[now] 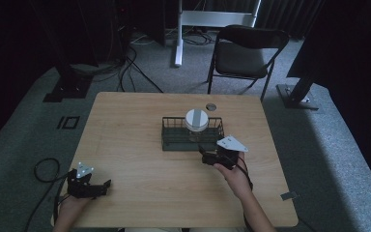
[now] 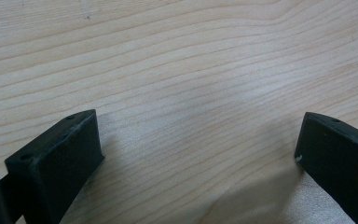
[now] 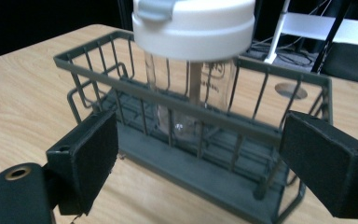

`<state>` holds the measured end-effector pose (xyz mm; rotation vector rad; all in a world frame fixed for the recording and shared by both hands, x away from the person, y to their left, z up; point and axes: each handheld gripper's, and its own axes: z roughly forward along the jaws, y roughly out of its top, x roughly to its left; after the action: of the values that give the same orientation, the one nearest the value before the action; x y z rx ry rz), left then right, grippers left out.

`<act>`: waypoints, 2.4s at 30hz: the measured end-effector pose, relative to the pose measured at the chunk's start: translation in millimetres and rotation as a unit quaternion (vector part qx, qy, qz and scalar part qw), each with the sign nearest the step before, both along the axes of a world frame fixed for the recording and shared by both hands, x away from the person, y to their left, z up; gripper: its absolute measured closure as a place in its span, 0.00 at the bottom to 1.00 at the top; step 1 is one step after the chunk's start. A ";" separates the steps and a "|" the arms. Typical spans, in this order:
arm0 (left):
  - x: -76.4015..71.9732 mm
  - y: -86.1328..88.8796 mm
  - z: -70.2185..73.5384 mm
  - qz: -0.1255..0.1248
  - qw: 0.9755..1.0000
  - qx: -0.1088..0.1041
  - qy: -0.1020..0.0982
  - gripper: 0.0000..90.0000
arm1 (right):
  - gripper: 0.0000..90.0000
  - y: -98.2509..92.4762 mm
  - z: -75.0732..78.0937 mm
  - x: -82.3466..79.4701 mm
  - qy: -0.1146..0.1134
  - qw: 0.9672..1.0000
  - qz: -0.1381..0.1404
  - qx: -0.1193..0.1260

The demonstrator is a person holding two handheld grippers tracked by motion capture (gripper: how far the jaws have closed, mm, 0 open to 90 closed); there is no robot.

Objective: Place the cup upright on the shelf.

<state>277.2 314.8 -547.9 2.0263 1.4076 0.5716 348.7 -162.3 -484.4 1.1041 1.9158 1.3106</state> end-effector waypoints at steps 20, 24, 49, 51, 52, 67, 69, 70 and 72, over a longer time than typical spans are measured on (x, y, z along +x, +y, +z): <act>0.0 0.0 0.0 0.000 1.000 0.000 0.000 0.01 | 0.13 -35.2 -34.8 -13.9 0.024 0.999 -0.025 -0.029; 0.0 0.0 0.0 0.000 1.000 0.000 0.000 0.01 | 0.13 -43.4 -41.5 -16.4 0.032 0.999 -0.035 -0.026; 0.0 0.1 0.1 -0.001 1.000 0.001 0.000 0.01 | 0.14 -82.1 -60.5 -25.8 0.051 0.994 -0.082 -0.046; 0.0 0.2 0.1 -0.001 1.000 0.001 0.001 0.01 | 0.14 -82.9 -60.5 -25.9 0.054 0.994 -0.083 -0.046; 0.0 0.1 0.1 -0.001 1.000 0.001 0.000 0.01 | 0.14 -85.1 -60.7 -26.0 0.060 0.993 -0.090 -0.050; 0.0 0.2 0.1 -0.001 1.000 0.001 0.001 0.01 | 0.14 -93.9 -61.6 -23.0 0.086 0.988 -0.118 -0.057; 0.0 0.2 0.1 -0.001 1.000 0.001 0.001 0.01 | 0.14 -94.3 -61.7 -22.0 0.092 0.987 -0.122 -0.056; 0.0 0.1 0.1 -0.001 1.000 0.001 0.000 0.01 | 0.14 -94.1 -61.7 -21.8 0.093 0.987 -0.121 -0.057; 0.0 0.2 0.1 -0.001 1.000 0.001 0.001 0.01 | 0.14 -93.6 -61.9 -21.5 0.094 0.986 -0.122 -0.059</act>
<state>277.2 315.0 -547.8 2.0297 1.4063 0.5714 327.2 -255.9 -546.3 1.3921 1.8894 0.9774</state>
